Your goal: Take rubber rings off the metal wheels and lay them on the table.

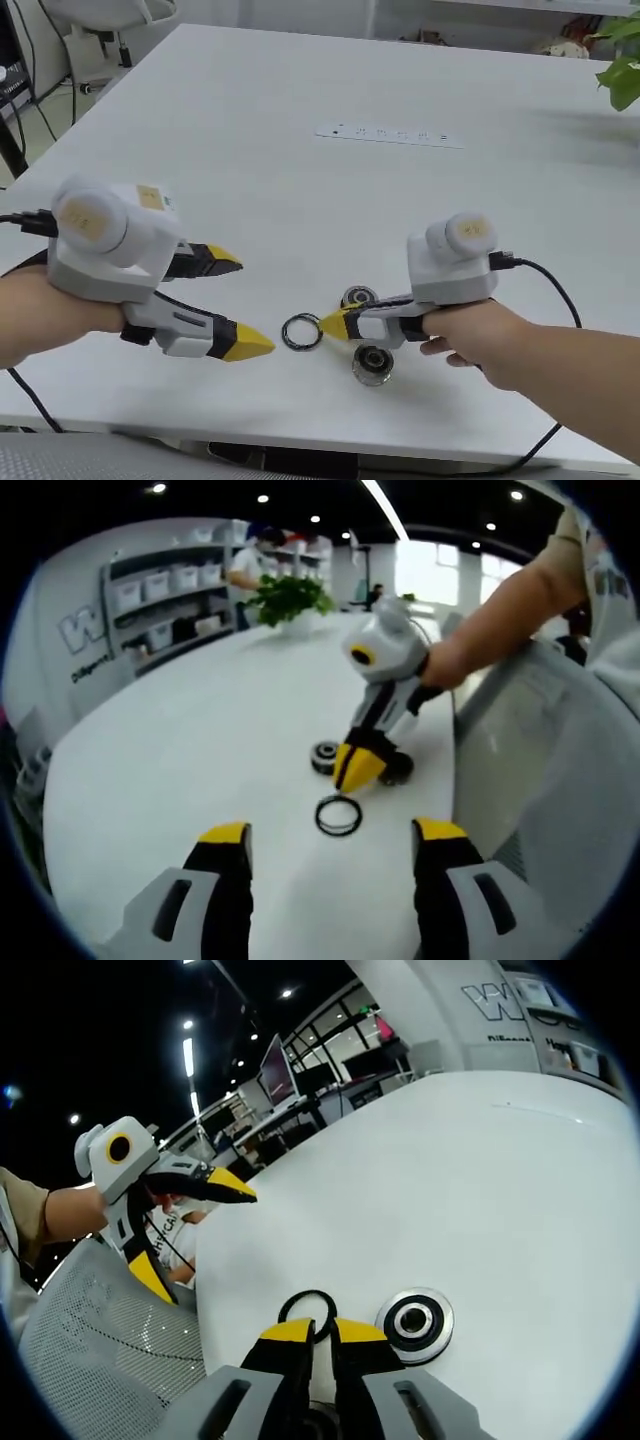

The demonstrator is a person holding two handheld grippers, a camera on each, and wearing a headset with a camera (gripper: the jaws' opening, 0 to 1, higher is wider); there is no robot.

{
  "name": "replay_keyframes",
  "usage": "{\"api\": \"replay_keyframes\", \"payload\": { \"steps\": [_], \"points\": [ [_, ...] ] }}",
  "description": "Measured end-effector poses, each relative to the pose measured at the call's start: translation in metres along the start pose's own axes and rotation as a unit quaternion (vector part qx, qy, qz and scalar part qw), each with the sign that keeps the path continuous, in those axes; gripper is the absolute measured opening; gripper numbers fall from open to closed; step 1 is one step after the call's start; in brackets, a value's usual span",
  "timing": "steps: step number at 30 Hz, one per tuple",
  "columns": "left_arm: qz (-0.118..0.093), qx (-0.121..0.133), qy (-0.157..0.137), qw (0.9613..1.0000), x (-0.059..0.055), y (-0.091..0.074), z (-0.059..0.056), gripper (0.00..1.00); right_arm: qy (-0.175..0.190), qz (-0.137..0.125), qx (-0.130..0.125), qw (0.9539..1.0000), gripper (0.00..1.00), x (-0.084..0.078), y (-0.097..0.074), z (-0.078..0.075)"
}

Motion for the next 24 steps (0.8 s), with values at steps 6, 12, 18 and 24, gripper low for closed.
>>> {"api": "replay_keyframes", "payload": {
  "steps": [6,12,18,24],
  "points": [
    [0.002,-0.004,0.0,1.0,0.002,0.003,-0.001,0.65,-0.001,-0.014,0.005,0.9999,0.1,0.005,-0.003,0.001],
    [0.005,-0.01,0.001,0.9999,0.005,0.007,-0.001,0.65,-0.009,-0.037,0.01,0.9992,0.13,0.014,-0.011,0.002],
    [0.005,-0.016,0.002,0.9999,0.01,0.014,0.0,0.64,-0.024,-0.054,0.008,0.9982,0.17,0.021,-0.022,0.001],
    [0.006,-0.02,0.005,0.9998,0.016,0.023,0.001,0.64,-0.038,-0.056,-0.007,0.9977,0.23,0.02,-0.033,-0.007]
  ]
}}
Point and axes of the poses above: the centre of the closed fingertips' face, and the gripper's own axes: y roughly forward along the fingers, z roughly to its left, x roughly out of its top, the point moved 8 cm from there along -y, roughly backward along the fingers, and after that the axes turned 10 degrees about -y, right-handed, at the moved point
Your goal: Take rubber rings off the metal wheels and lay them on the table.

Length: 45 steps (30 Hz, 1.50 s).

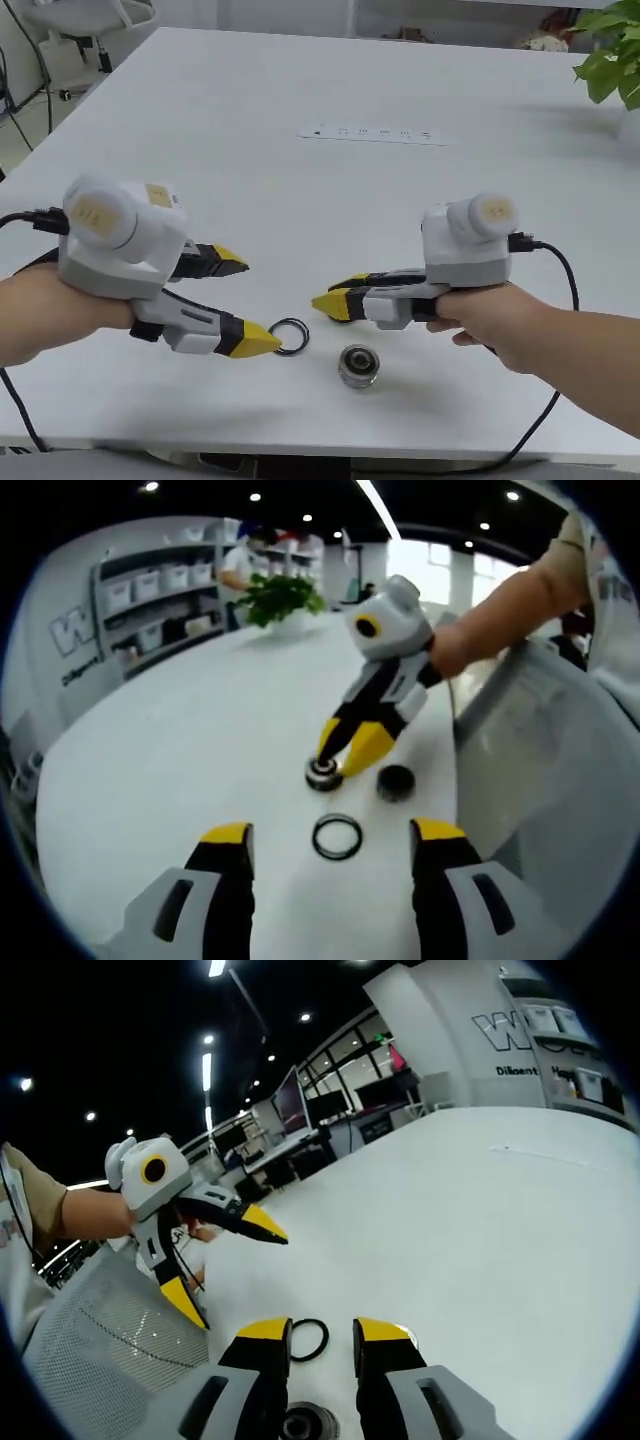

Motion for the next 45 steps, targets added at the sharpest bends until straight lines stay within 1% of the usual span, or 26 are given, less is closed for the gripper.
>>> {"api": "replay_keyframes", "payload": {
  "steps": [6,9,14,16,22,26,33,41,45],
  "points": [
    [0.003,-0.002,-0.003,1.0,0.001,0.01,0.002,0.63,-0.007,-0.003,-0.017,0.9998,0.26,-0.002,-0.012,-0.01],
    [0.004,-0.004,-0.006,1.0,0.003,0.015,0.003,0.63,-0.011,0.0,-0.027,0.9996,0.28,-0.004,-0.017,-0.015],
    [0.008,-0.008,-0.004,0.9999,0.005,0.024,0.004,0.62,-0.025,0.011,-0.037,0.9989,0.3,-0.009,-0.022,-0.021],
    [0.009,-0.008,-0.005,0.9999,0.005,0.028,0.005,0.61,-0.037,0.021,-0.041,0.9983,0.3,-0.014,-0.024,-0.024],
    [0.009,-0.011,-0.007,0.9999,0.009,0.038,0.006,0.59,-0.052,0.036,-0.043,0.9971,0.31,-0.021,-0.024,-0.027],
    [0.012,-0.014,-0.003,0.9998,0.011,0.044,0.006,0.58,-0.064,0.047,-0.043,0.996,0.31,-0.025,-0.022,-0.027],
    [0.015,-0.017,-0.002,0.9997,0.014,0.056,0.006,0.55,-0.076,0.057,-0.038,0.9947,0.3,-0.03,-0.017,-0.026],
    [0.017,-0.02,-0.006,0.9996,0.014,0.07,0.008,0.51,-0.079,0.059,-0.037,0.9944,0.3,-0.031,-0.015,-0.026],
    [0.018,-0.021,-0.004,0.9996,0.016,0.076,0.007,0.5,-0.079,0.059,-0.036,0.9945,0.3,-0.032,-0.014,-0.026]
  ]
}}
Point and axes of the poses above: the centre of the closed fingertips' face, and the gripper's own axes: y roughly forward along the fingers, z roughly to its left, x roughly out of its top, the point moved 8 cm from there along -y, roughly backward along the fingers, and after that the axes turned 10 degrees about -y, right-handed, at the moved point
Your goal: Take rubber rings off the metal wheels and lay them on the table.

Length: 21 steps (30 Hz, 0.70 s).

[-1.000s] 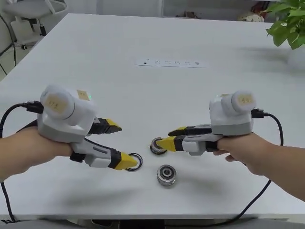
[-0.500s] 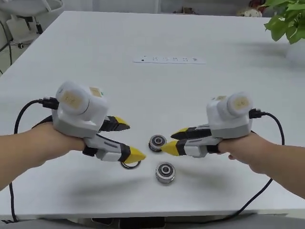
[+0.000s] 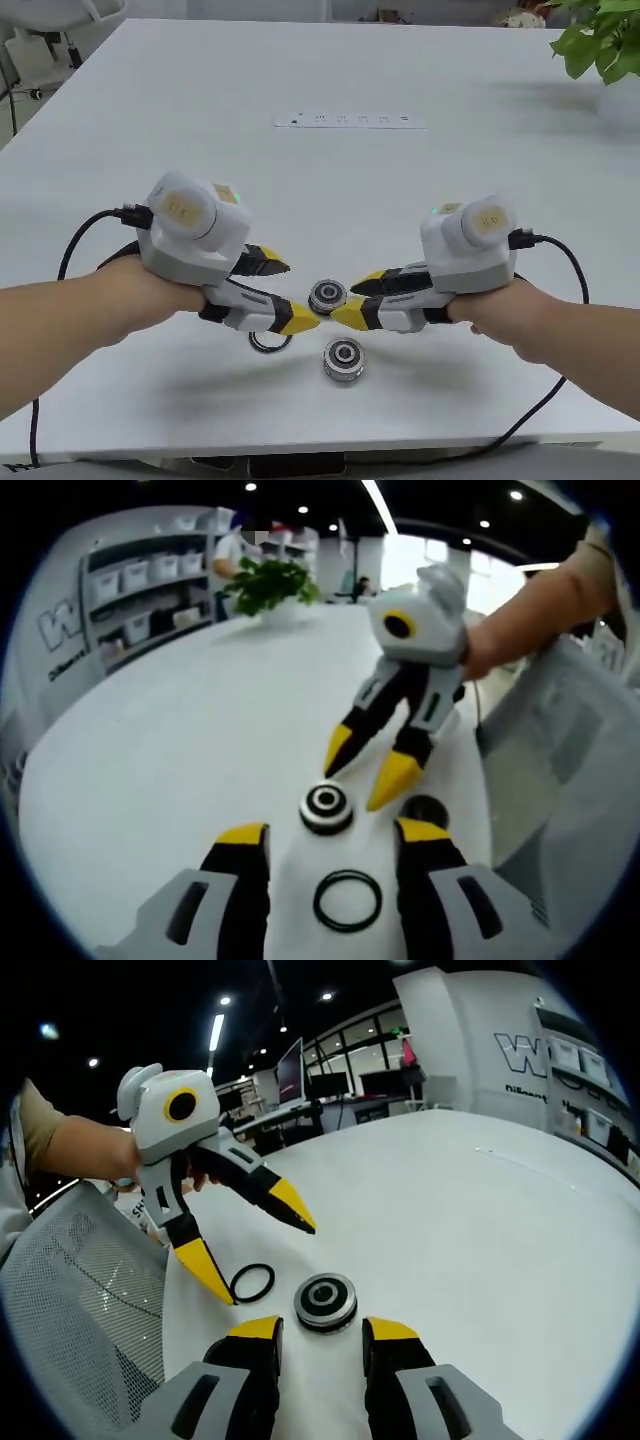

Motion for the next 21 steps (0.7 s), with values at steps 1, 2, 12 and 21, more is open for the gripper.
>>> {"api": "replay_keyframes", "payload": {
  "steps": [1,2,12,21],
  "points": [
    [0.0,0.0,0.0,1.0,0.001,0.001,0.0,0.5,0.0,0.0,0.0,1.0,0.3,0.0,0.0,0.0],
    [0.0,0.0,0.001,1.0,0.001,0.002,-0.001,0.49,0.001,0.0,0.0,1.0,0.3,0.0,0.0,0.0],
    [-0.002,-0.006,0.0,1.0,0.007,0.01,-0.004,0.46,0.002,-0.003,-0.001,1.0,0.3,-0.001,0.001,0.0],
    [-0.002,-0.008,0.004,1.0,0.01,0.02,-0.003,0.37,0.001,-0.001,-0.001,1.0,0.3,-0.004,0.002,0.0]
  ]
}}
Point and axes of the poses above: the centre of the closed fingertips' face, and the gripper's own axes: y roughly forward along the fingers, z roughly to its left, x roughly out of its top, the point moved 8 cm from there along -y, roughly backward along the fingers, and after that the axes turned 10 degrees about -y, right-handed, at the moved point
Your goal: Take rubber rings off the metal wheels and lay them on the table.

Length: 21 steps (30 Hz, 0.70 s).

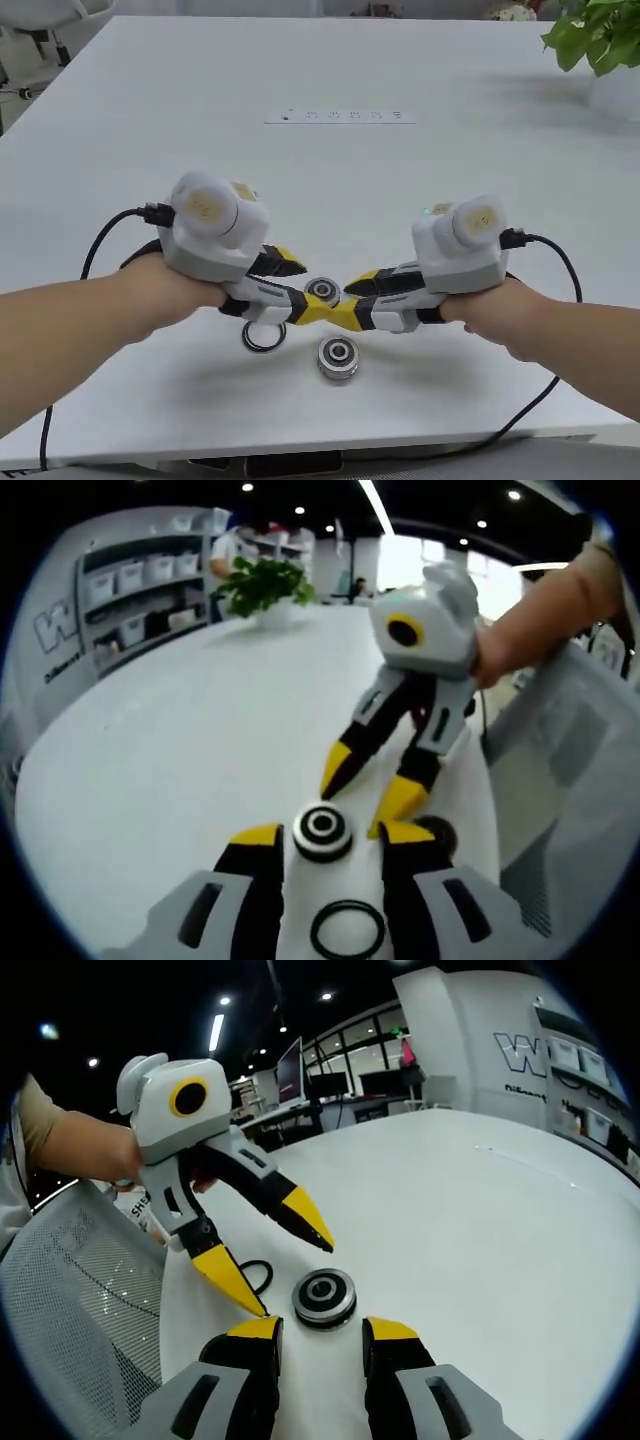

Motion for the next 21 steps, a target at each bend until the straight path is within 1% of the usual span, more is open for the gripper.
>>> {"api": "replay_keyframes", "payload": {
  "steps": [7,11,15,16,21],
  "points": [
    [-0.001,-0.001,-0.008,1.0,0.002,0.007,0.002,0.28,-0.001,0.001,0.0,1.0,0.3,-0.001,0.0,-0.001],
    [0.003,0.0,-0.007,1.0,0.001,0.01,0.002,0.24,-0.001,0.001,0.0,1.0,0.3,-0.001,0.0,0.0],
    [0.01,0.0,-0.004,0.9999,-0.002,0.013,0.003,0.2,-0.002,0.001,-0.001,1.0,0.3,-0.001,0.001,-0.001],
    [0.007,0.001,0.001,1.0,-0.001,0.014,0.003,0.2,-0.001,0.0,-0.002,1.0,0.3,-0.001,0.001,-0.001],
    [0.008,0.012,0.008,0.9999,-0.001,0.014,0.007,0.15,-0.002,-0.002,-0.003,1.0,0.29,0.0,0.001,-0.002]
  ]
}}
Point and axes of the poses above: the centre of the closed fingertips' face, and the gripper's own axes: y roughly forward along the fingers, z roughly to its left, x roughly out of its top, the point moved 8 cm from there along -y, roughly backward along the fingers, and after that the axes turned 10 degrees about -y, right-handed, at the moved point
